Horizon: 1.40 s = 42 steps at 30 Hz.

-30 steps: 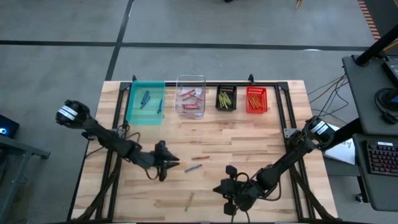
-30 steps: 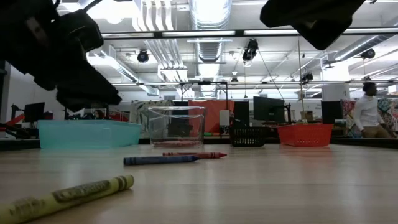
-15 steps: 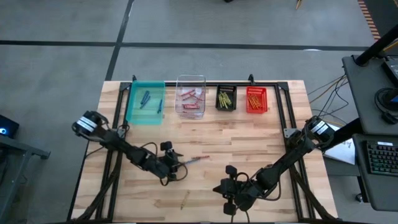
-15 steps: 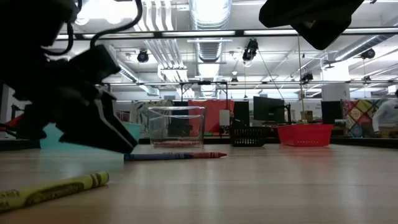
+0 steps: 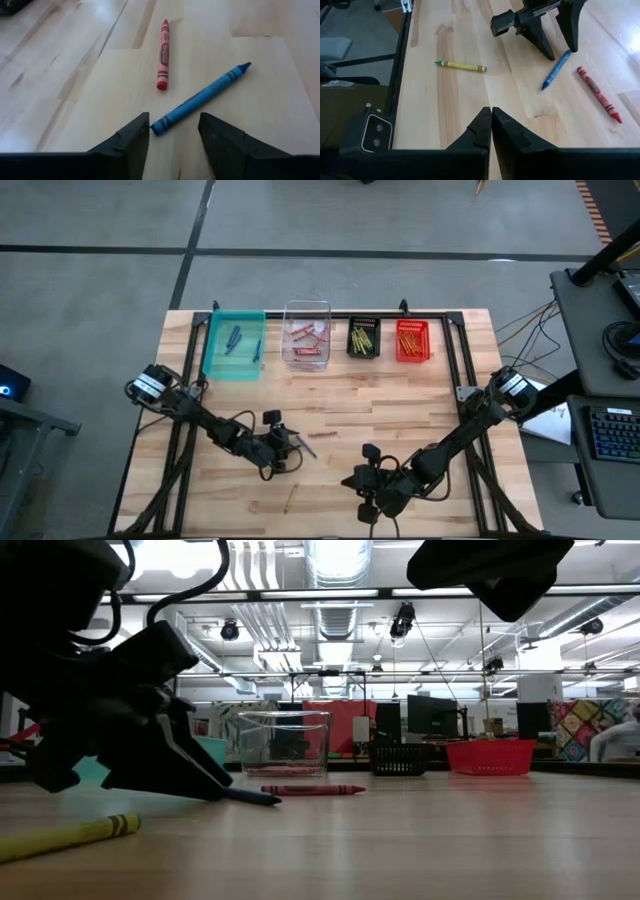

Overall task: Sort crayons
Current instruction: Put the blue crayon into the green transparent bin

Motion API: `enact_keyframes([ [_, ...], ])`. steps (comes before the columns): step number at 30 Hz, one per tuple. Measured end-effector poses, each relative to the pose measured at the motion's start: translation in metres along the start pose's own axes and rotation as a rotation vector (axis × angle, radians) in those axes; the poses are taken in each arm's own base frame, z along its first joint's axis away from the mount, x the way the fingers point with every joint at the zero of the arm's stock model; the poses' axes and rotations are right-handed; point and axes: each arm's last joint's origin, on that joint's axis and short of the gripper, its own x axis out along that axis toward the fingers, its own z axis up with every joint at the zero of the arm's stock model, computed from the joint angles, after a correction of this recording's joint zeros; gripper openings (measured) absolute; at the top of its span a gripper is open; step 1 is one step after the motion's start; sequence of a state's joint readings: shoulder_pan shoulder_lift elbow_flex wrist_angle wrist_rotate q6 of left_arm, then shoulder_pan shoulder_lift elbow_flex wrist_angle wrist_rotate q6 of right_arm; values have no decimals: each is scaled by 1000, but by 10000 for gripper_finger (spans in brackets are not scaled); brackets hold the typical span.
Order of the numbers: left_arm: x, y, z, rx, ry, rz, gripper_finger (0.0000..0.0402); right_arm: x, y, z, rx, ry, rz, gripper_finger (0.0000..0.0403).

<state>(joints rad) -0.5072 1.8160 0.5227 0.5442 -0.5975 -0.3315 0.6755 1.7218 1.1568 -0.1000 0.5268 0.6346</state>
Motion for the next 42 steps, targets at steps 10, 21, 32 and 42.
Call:
enact_keyframes([
  [10, -1, 3, -5, 239, -7, -62, 133, 2, -2, 2, 5, -1, -7, 9],
  [21, 5, 15, -5, 314, -4, -183, 101, 2, -2, 2, 6, -2, -6, 9],
  [32, 6, 16, -5, 320, -2, -199, 9, 2, -2, 2, 10, -3, -4, 9],
  [42, -17, 22, 16, 293, -24, -207, 1, 2, -2, 2, 9, -2, -4, 9],
])
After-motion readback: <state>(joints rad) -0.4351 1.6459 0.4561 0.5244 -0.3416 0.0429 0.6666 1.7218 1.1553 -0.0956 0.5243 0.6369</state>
